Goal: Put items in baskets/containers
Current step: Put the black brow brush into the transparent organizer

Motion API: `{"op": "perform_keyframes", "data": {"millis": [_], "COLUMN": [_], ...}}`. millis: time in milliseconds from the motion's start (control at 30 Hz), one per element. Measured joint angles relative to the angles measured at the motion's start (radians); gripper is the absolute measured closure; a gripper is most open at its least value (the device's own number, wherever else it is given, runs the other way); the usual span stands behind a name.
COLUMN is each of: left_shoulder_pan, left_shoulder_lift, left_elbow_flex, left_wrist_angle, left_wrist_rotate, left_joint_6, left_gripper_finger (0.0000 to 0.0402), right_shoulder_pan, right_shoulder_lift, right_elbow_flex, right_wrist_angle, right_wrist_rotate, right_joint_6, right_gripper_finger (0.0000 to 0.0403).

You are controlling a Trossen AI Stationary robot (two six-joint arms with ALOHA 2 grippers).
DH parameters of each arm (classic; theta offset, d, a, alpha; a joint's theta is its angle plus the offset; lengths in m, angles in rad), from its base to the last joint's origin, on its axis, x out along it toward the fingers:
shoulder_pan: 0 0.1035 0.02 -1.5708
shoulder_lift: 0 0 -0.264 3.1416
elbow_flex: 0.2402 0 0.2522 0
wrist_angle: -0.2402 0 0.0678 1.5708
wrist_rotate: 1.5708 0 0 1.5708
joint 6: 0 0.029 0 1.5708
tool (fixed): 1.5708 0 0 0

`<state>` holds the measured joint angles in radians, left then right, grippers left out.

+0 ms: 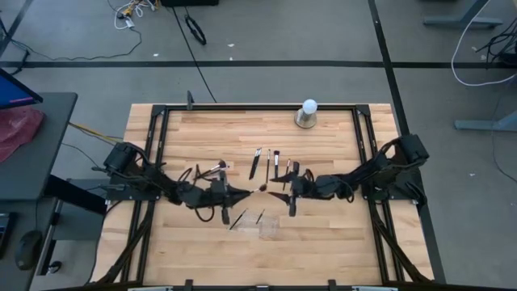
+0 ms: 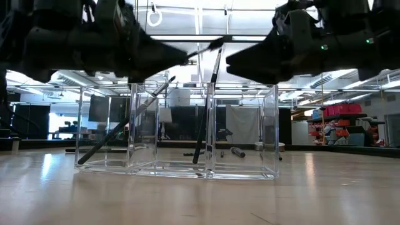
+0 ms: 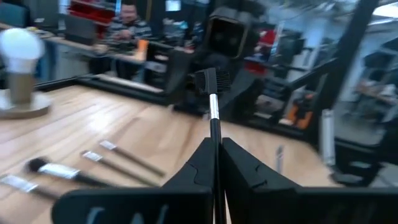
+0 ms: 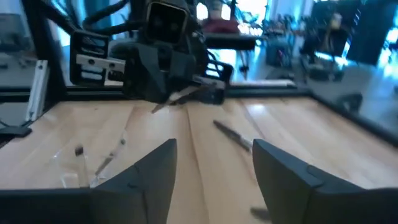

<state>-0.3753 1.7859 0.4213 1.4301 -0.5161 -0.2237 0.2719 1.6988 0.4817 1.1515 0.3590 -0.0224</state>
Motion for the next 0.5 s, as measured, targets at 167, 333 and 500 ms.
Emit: {"op": "perform_keyframes", "data": {"millis": [167, 333, 500], "left_shoulder_pan": [0.033, 0.062, 0.071], "left_shoulder_lift": [0.000, -0.002, -0.002], "left_elbow_flex": [0.041, 0.053, 0.053], "left_wrist_angle": [-0.001, -0.001, -0.002], "left_wrist_rotate": [0.125, 0.210, 0.230], "left_joint_6": [-0.045, -0.093, -0.106], "left_gripper_finger": [0.0386, 0.0386, 0.0386], "right_shoulder_pan": [-0.003, -0.002, -0.002], "right_shoulder_lift": [0.000, 0.000, 0.000], "right_elbow_flex": [0.047, 0.098, 0.115], "right_wrist_angle": [-0.005, -0.023, -0.032], "right_wrist_rotate": [-0.039, -0.135, -0.215], "right_joint_6": [-0.148, -0.271, -0.305], "right_gripper_finger": [0.0164, 0.0164, 0.0183]}}
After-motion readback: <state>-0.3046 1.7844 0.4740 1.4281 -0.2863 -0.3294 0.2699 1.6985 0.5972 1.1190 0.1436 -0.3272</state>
